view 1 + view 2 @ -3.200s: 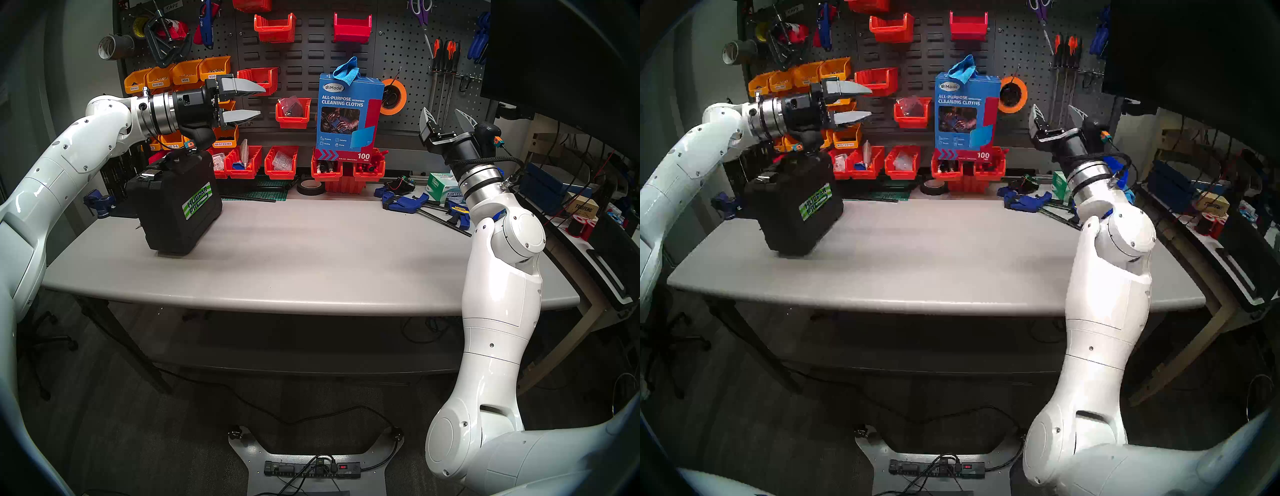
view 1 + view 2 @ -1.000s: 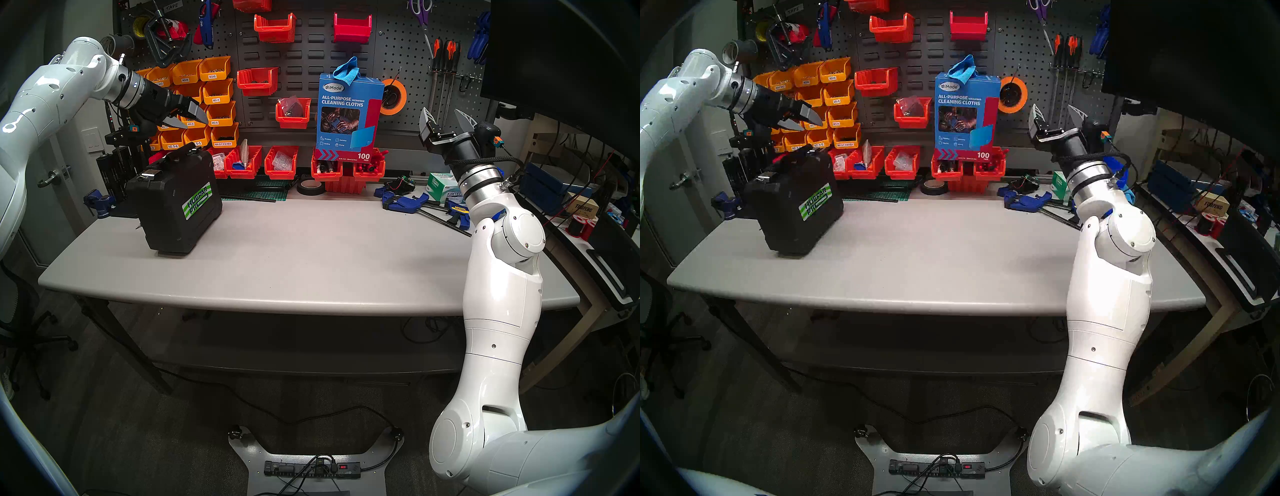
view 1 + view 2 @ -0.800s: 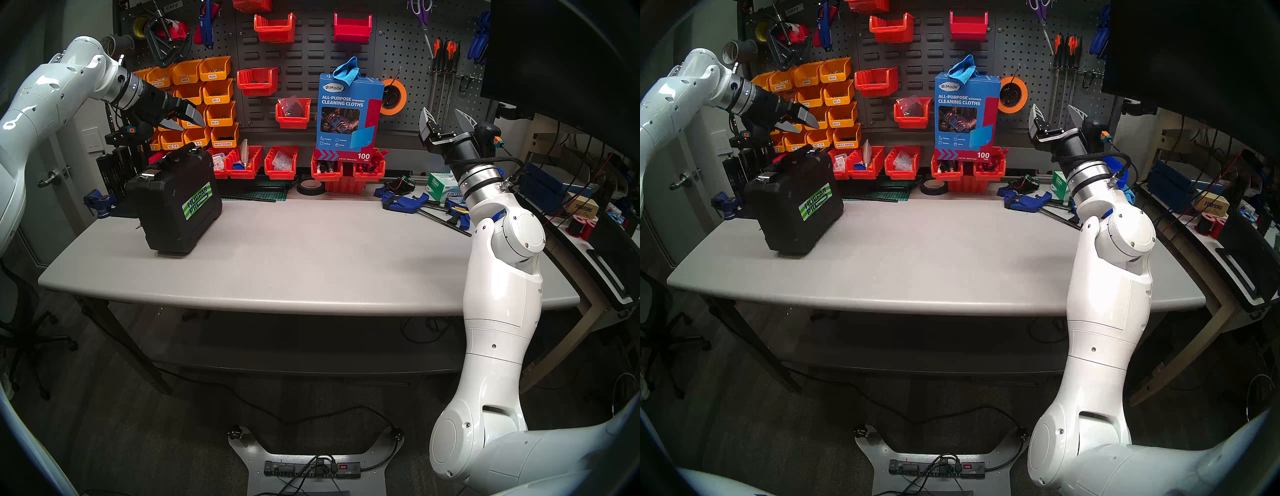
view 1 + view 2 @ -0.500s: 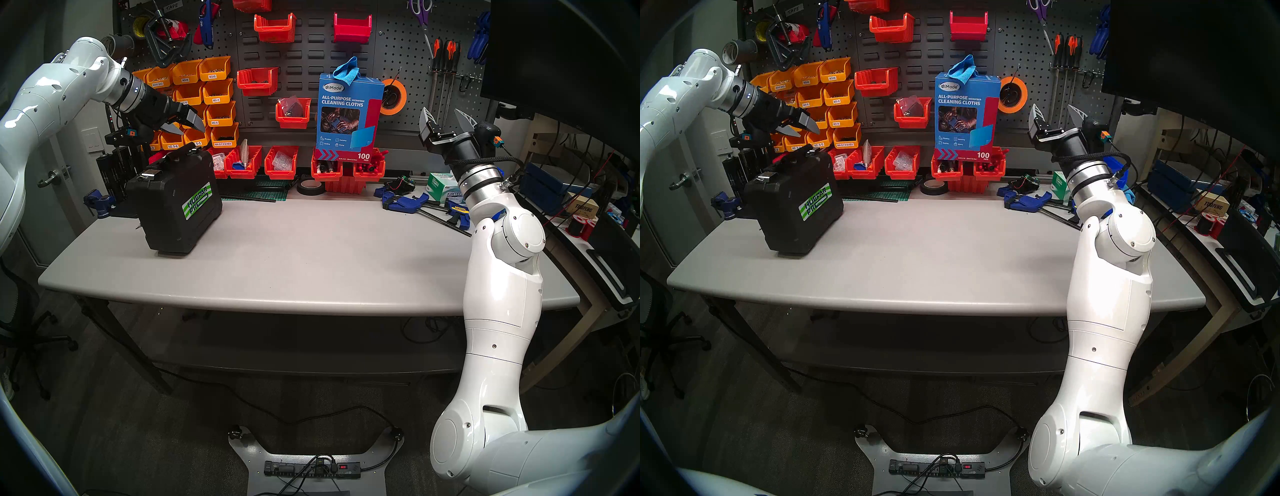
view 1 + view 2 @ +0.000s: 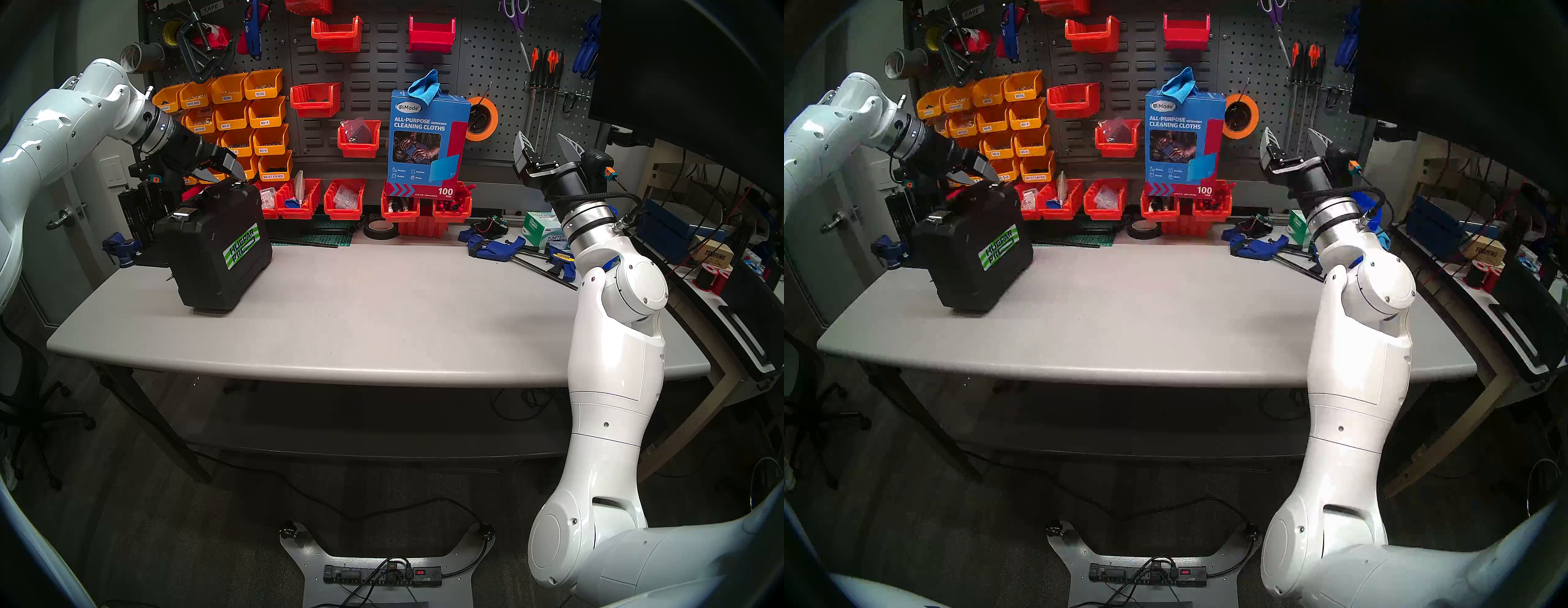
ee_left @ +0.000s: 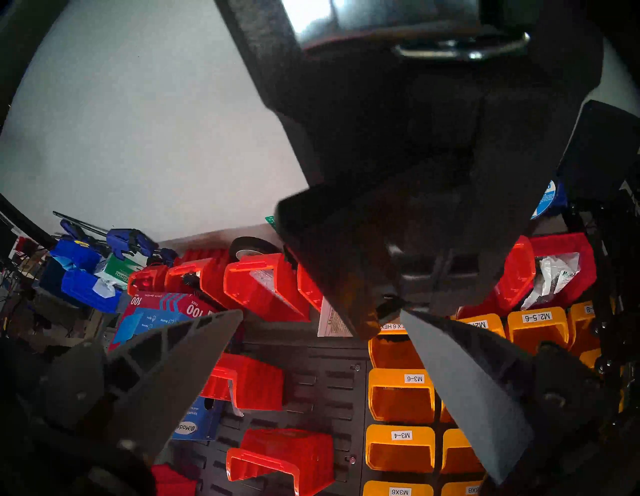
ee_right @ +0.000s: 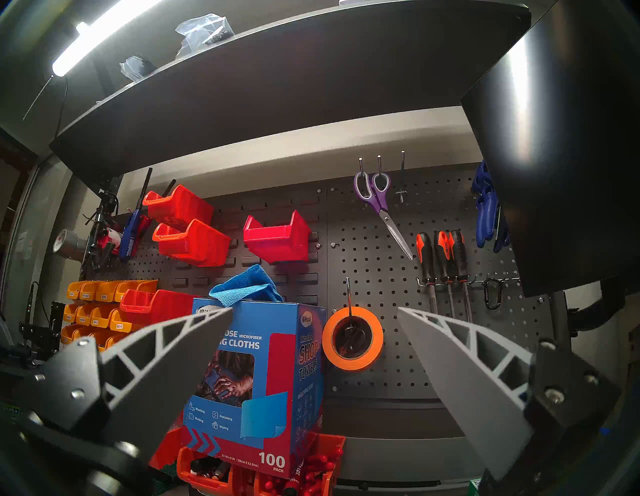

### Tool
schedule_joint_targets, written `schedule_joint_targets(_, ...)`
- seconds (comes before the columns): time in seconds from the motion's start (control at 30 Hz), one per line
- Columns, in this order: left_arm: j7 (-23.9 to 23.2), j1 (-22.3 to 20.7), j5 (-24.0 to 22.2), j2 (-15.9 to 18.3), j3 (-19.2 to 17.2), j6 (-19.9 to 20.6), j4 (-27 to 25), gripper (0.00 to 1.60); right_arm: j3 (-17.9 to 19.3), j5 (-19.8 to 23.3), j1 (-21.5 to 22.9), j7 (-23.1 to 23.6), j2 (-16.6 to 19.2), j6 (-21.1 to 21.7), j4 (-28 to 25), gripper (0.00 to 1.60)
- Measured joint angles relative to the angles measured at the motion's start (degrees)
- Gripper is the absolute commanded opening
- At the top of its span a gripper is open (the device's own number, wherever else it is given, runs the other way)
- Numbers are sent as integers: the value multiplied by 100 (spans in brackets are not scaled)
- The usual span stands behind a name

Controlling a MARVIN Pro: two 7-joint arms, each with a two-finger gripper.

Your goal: Open the tool box

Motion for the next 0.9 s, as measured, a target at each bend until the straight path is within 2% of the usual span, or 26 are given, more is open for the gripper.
schedule_joint_targets(0.77, 1, -225, -534, 177, 777, 10, -484, 159, -34, 27, -13, -40, 41, -5, 1, 160)
schedule_joint_targets(0.8, 2, -237, -557, 181, 803, 11, -485, 119, -36, 28, -14, -41, 43, -5, 1, 160)
schedule_joint_targets(0.83, 2, -249, -583, 185, 829, 11, -485, 106, -37, 30, -15, -43, 45, -5, 1, 160)
schedule_joint_targets(0.87, 3, -259, -604, 189, 852, 11, -485, 80, -39, 31, -15, -44, 46, -5, 1, 160)
schedule_joint_targets(0.9, 3, -272, -639, 195, 894, 12, -483, 65, -41, 33, -16, -47, 49, -6, 1, 160)
